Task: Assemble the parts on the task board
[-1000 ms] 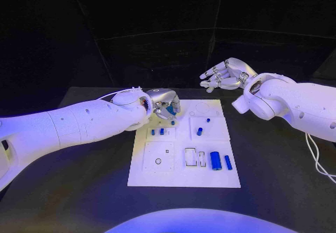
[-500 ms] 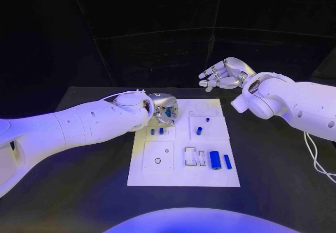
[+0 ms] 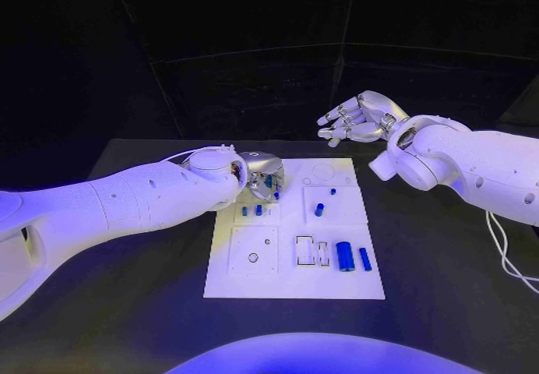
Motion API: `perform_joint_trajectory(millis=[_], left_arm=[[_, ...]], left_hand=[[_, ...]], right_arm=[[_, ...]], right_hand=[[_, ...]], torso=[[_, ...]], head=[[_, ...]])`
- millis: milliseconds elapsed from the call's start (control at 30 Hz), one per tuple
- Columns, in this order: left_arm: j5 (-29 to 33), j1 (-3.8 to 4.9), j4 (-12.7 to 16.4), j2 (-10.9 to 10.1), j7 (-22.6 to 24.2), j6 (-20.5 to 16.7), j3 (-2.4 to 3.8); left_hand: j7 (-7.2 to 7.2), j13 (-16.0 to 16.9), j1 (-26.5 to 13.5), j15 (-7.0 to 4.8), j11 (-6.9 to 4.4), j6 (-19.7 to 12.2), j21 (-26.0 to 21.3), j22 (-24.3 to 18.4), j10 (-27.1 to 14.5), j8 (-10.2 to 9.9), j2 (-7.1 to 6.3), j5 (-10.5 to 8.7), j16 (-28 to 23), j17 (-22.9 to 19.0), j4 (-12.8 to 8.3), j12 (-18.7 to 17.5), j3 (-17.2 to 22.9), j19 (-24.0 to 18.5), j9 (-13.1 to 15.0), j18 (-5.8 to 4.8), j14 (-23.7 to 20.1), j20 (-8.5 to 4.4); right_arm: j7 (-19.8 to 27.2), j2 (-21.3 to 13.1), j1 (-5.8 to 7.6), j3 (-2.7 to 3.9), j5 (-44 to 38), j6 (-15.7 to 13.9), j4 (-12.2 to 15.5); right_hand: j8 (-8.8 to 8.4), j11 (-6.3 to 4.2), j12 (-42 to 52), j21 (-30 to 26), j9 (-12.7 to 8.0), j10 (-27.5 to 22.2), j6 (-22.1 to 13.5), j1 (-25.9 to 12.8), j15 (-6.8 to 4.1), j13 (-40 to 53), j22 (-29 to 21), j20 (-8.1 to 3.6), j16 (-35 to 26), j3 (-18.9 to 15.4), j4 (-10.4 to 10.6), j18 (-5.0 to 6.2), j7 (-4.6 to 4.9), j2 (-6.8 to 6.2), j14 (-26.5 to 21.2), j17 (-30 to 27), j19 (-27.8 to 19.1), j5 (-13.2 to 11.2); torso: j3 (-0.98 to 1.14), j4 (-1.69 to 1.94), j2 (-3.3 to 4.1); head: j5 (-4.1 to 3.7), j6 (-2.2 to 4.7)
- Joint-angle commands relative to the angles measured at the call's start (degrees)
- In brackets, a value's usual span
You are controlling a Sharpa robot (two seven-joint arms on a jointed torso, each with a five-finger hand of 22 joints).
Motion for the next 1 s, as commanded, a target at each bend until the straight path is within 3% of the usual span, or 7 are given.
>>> perform_joint_trajectory(millis=[33,233,800,1000], left_arm=[[-0.6,0.04,-0.2,0.2,-0.6,1.4,0.04],[-0.7,0.03,-0.7,0.6,-0.5,1.9,0.05],[-0.7,-0.17,-2.0,1.5,0.2,3.0,0.05],[-0.7,-0.31,-2.6,1.7,0.7,3.2,0.05]], left_hand=[[0.04,-0.4,0.0,-0.32,-0.05,0.6,0.3,0.3,0.7,-0.4,0.97,0.01,0.3,0.1,0.0,-0.4,0.6,0.4,-0.2,-0.73,2.6,0.04],[-0.08,-1.3,0.3,-0.48,-0.24,1.5,0.9,1.0,2.1,-1.0,1.77,0.02,0.4,0.0,-0.1,-1.2,2.1,0.7,-0.7,-0.86,2.7,-0.08],[-0.08,-2.7,-0.4,-0.56,-0.35,1.6,1.8,2.2,3.7,-2.5,1.35,-0.03,0.3,-0.6,-0.1,-2.6,3.1,1.0,-1.5,-1.07,2.6,-0.20],[-0.35,-3.2,0.0,-0.90,-0.77,3.6,2.9,3.4,6.0,-2.6,2.44,-0.02,0.4,-0.6,-0.3,-3.0,4.4,1.4,-1.6,-1.28,2.7,-0.40]], right_arm=[[0.6,0.1,0.11,0.04,0.0,0.2,0.1],[0.6,0.1,0.11,0.04,0.0,0.2,0.1],[0.6,0.2,0.10,0.04,0.0,0.2,0.1],[0.6,0.2,0.10,0.04,0.0,0.2,0.1]], right_hand=[[-0.24,-0.14,-0.4,-0.4,0.0,-0.4,-0.1,0.0,0.04,-0.1,-0.1,0.33,-0.2,0.3,0.0,0.67,0.18,0.37,-0.5,-0.1,0.2,0.3],[-0.24,-0.15,-0.4,-0.4,0.0,-0.4,-0.1,0.1,0.02,-0.1,-0.1,0.32,-0.3,0.4,-0.1,0.68,0.17,0.42,-0.5,-0.1,0.2,0.3],[-0.24,-0.15,-0.4,-0.4,0.0,-0.4,-0.1,0.1,0.02,-0.1,-0.1,0.32,-0.3,0.4,-0.1,0.68,0.17,0.42,-0.5,-0.1,0.2,0.3],[-0.24,-0.15,-0.4,-0.4,0.0,-0.4,-0.1,0.1,0.02,-0.1,-0.1,0.32,-0.3,0.4,-0.1,0.68,0.17,0.42,-0.5,-0.1,0.2,0.3]], torso=[[0.00,-0.08,-0.01],[0.02,0.05,-0.08],[-0.03,-0.03,0.00],[0.01,0.05,-0.04]], head=[[-0.03,0.02],[-0.12,-0.06],[0.02,0.09],[-0.07,0.07]])
